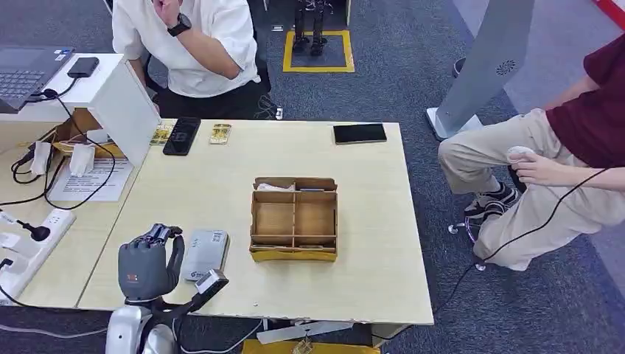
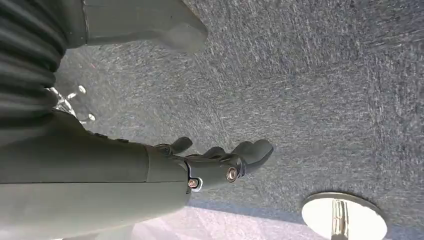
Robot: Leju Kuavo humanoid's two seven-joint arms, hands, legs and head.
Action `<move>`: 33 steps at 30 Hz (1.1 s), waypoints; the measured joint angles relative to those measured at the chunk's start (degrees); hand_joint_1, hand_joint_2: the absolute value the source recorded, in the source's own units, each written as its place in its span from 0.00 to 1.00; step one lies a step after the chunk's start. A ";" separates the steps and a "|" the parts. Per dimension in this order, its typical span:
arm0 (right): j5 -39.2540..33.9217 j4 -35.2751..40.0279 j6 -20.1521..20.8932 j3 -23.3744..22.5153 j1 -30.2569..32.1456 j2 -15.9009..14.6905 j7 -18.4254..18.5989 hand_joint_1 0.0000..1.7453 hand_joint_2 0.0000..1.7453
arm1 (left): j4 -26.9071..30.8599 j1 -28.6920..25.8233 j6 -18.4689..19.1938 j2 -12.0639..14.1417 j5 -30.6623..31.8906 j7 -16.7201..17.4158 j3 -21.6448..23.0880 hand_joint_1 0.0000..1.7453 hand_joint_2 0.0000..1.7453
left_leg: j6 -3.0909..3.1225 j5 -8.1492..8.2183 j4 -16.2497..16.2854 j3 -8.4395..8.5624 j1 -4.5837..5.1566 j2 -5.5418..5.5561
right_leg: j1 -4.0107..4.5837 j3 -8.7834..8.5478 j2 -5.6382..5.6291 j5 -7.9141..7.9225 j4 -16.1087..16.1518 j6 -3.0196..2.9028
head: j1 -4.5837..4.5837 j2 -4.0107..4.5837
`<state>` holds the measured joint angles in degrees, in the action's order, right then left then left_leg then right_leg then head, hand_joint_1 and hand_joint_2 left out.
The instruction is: Pass the card to the sensor for recognition and then transmit it.
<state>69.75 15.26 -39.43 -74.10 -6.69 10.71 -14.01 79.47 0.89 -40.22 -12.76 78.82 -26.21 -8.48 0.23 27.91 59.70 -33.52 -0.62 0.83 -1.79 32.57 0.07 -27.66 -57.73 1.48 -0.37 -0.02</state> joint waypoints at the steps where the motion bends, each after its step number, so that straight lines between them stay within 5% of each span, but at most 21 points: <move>1: -0.04 0.00 0.00 0.00 0.04 -0.02 -0.02 0.00 1.00 | -0.09 -0.07 0.00 0.04 0.07 0.15 0.07 1.00 1.00 | 0.00 0.00 0.00 0.00 0.00 0.00 | 0.00 0.00 0.00 0.00 0.00 0.00 | 0.00 0.00; 28: -0.87 -0.20 0.07 0.04 0.11 -0.24 0.04 0.00 1.00 | -6.19 -1.10 0.00 3.91 0.87 5.92 5.53 1.00 1.00 | 0.00 0.00 0.00 0.00 0.00 0.00 | 0.00 0.00 0.00 0.00 0.00 0.00 | 0.00 0.00; 30: -2.67 -0.20 0.09 0.83 0.14 -0.31 0.26 0.00 1.00 | -10.53 -1.07 0.00 5.33 -0.66 10.12 8.56 1.00 1.00 | 0.00 0.00 0.00 0.00 0.00 0.00 | 0.00 0.01 -0.01 0.00 0.00 0.00 | 0.00 0.00; 33: -3.19 -0.20 0.11 1.77 0.13 -0.31 0.26 0.00 1.00 | -13.18 -0.53 -0.07 6.12 -0.28 11.47 11.52 1.00 1.00 | 0.00 0.00 0.00 0.01 0.00 0.00 | 0.00 -0.01 0.00 0.00 0.00 0.00 | 0.02 0.00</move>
<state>66.55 15.06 -39.32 -72.33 -6.55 10.40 -13.75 66.29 0.36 -40.28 -6.64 78.53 -14.73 3.03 0.23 27.92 59.70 -33.51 -0.62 0.83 -1.79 32.55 0.08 -27.66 -57.73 1.48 -0.35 -0.02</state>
